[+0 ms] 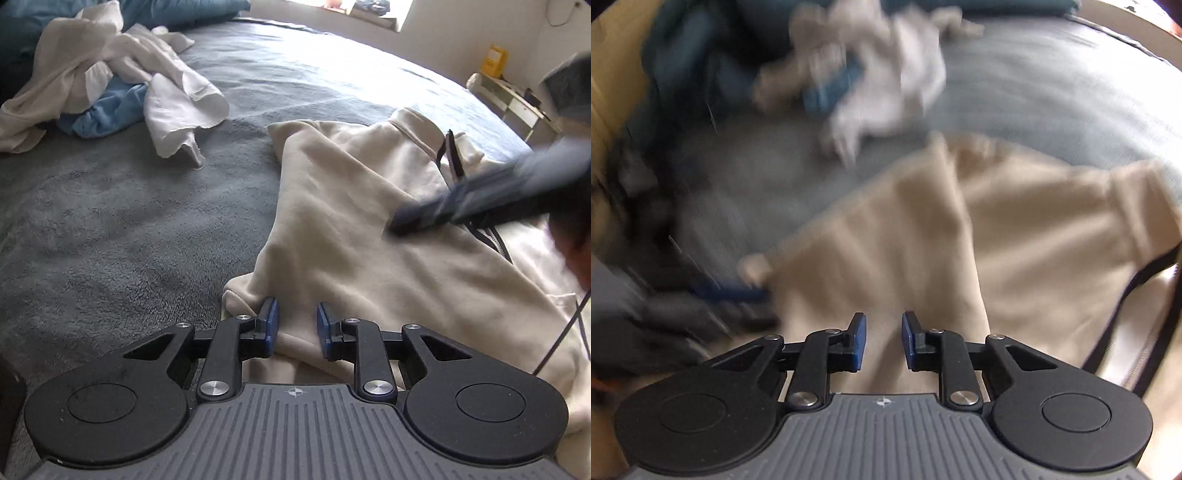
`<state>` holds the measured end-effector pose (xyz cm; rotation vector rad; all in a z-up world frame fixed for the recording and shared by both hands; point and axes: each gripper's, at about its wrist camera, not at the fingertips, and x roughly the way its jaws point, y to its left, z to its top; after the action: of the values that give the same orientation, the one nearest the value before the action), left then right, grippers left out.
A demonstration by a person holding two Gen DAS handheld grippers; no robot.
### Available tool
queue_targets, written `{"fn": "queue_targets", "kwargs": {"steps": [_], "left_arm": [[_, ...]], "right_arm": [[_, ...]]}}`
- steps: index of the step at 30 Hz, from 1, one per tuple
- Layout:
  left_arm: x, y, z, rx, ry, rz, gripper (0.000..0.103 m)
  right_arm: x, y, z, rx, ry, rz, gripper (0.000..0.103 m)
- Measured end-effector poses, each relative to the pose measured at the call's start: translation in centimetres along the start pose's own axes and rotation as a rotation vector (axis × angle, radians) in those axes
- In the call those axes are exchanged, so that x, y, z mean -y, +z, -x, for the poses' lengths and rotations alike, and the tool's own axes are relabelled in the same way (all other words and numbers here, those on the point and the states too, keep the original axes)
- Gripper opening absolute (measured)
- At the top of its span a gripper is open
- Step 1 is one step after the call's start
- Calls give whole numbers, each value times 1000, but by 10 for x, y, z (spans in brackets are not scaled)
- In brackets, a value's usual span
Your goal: Fold clothes
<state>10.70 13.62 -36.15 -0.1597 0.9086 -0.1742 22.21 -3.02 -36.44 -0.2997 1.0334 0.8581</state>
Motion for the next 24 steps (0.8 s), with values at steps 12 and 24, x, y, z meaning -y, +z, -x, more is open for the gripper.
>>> {"fn": "queue_targets", "kwargs": {"steps": [12, 24], "left_arm": [[-43, -5, 68, -96, -16, 283, 39], [-96, -15, 27, -320, -138, 637, 39]], "right_arm": [[-24, -42, 151, 93, 119, -164, 31], [-224, -135, 121, -64, 29, 34, 54]]}}
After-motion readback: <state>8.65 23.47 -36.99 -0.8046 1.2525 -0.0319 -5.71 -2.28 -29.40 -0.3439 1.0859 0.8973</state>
